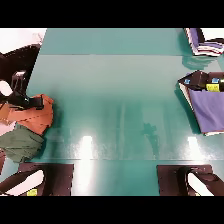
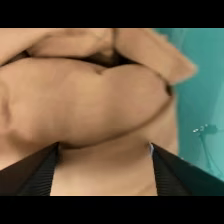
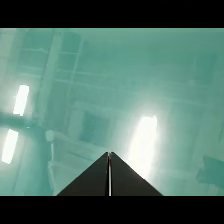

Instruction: Fold the shirts.

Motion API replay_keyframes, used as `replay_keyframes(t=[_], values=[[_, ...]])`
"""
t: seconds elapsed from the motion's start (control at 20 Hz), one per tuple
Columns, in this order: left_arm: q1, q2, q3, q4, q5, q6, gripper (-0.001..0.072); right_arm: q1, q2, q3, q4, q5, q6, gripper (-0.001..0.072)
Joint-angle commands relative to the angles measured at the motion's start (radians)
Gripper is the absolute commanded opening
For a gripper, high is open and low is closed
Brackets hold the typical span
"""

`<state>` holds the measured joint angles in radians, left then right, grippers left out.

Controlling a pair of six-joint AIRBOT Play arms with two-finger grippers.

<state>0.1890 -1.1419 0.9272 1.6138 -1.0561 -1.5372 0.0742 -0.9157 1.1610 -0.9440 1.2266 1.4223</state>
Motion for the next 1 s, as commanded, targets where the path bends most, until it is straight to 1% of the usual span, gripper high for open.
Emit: replay_keyframes(t=[0.0,0.05,0.15,0.25,0.4,0.5,0.6,0.7,0.8,0.95], values=[[0.009,-0.012,-0.044,0.006,0.041,-0.002,0.0359,0.001,0.000,0.000,0.000,0.003,0.001,0.0015],[0.009,-0.008,-0.041,0.006,0.028,-0.001,0.0051,0.001,0.000,0.000,0.001,0.003,0.001,0.0015],[0.009,0.010,-0.008,0.006,-0.009,-0.005,0.0026,0.001,0.001,0.000,0.003,0.003,0.001,0.0015],[0.009,0.068,0.088,0.005,-0.041,-0.008,0.0025,0.001,0.000,0.011,0.021,0.003,0.001,0.0015],[-0.003,0.183,0.340,-0.010,-0.132,-0.003,0.0025,0.001,0.000,0.106,0.035,0.002,0.001,0.0015],[-0.050,0.239,0.549,-0.024,-0.219,0.003,0.0025,0.001,0.000,0.195,0.035,-0.011,0.001,0.0015],[-0.144,0.254,0.726,-0.024,-0.291,0.012,0.0024,0.001,0.000,0.273,0.031,-0.038,0.001,0.0015],[-0.271,0.253,0.823,-0.024,-0.321,0.011,0.0024,0.000,0.000,0.333,0.027,-0.058,0.001,0.0015],[-0.402,0.240,0.830,-0.024,-0.320,0.011,0.0024,0.000,0.000,0.369,0.027,-0.066,0.001,0.0015],[-0.592,0.143,0.826,-0.024,-0.387,0.011,0.0024,0.000,0.001,0.381,0.027,-0.064,0.001,0.0015]])
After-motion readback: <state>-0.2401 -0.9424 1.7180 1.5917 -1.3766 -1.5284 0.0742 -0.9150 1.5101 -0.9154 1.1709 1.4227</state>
